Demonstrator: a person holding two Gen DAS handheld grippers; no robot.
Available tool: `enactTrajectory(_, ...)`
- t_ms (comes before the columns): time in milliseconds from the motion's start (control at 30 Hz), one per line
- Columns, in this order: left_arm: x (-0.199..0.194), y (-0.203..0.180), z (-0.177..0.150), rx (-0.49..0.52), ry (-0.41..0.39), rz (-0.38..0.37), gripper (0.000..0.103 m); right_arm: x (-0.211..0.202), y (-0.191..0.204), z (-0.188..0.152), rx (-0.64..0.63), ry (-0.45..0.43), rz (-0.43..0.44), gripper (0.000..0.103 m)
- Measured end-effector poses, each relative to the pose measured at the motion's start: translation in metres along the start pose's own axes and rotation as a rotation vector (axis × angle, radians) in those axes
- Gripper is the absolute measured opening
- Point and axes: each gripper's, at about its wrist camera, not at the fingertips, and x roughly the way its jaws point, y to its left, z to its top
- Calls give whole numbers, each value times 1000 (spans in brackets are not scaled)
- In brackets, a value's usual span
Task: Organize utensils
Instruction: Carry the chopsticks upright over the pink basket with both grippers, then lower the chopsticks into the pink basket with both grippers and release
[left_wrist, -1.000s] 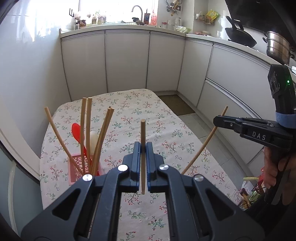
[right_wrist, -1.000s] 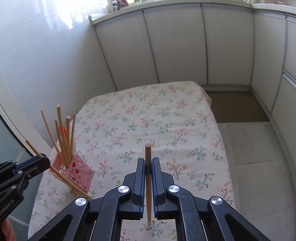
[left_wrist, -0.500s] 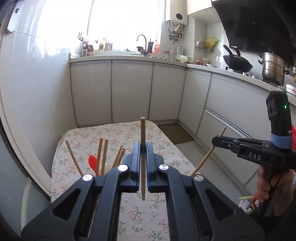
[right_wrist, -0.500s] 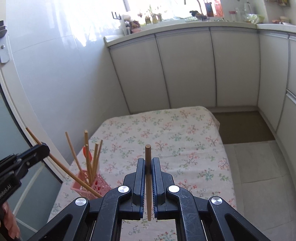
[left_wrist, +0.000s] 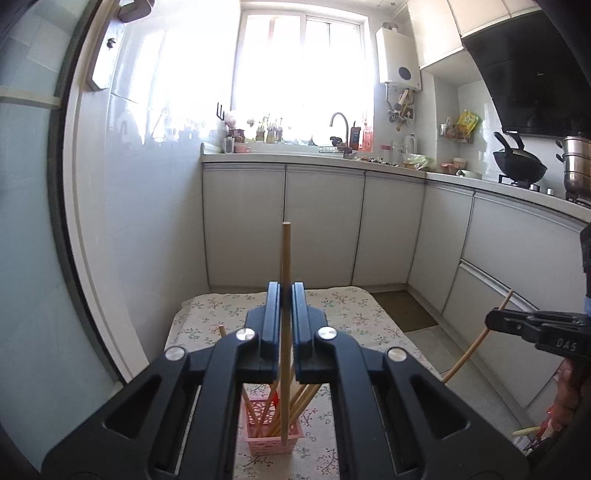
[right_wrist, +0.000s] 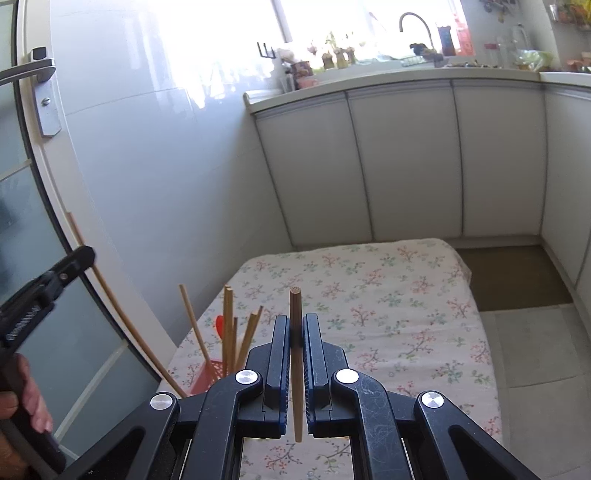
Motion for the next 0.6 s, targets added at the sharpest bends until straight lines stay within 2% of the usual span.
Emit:
enactTrajectory(133, 29, 5, -14, 14, 29, 14, 6, 9, 5, 0, 0, 15, 7, 5)
enactTrajectory(333, 57, -1, -31, 86, 84, 27, 6, 19, 7, -4, 3, 34, 5, 5)
enactTrajectory(467, 68, -2, -42, 95, 165, 13, 6, 22, 7, -6, 1, 43, 1, 5)
enactTrajectory(600, 73, -1, -45, 83, 192, 0, 6, 23, 7, -6, 4, 45, -3, 5)
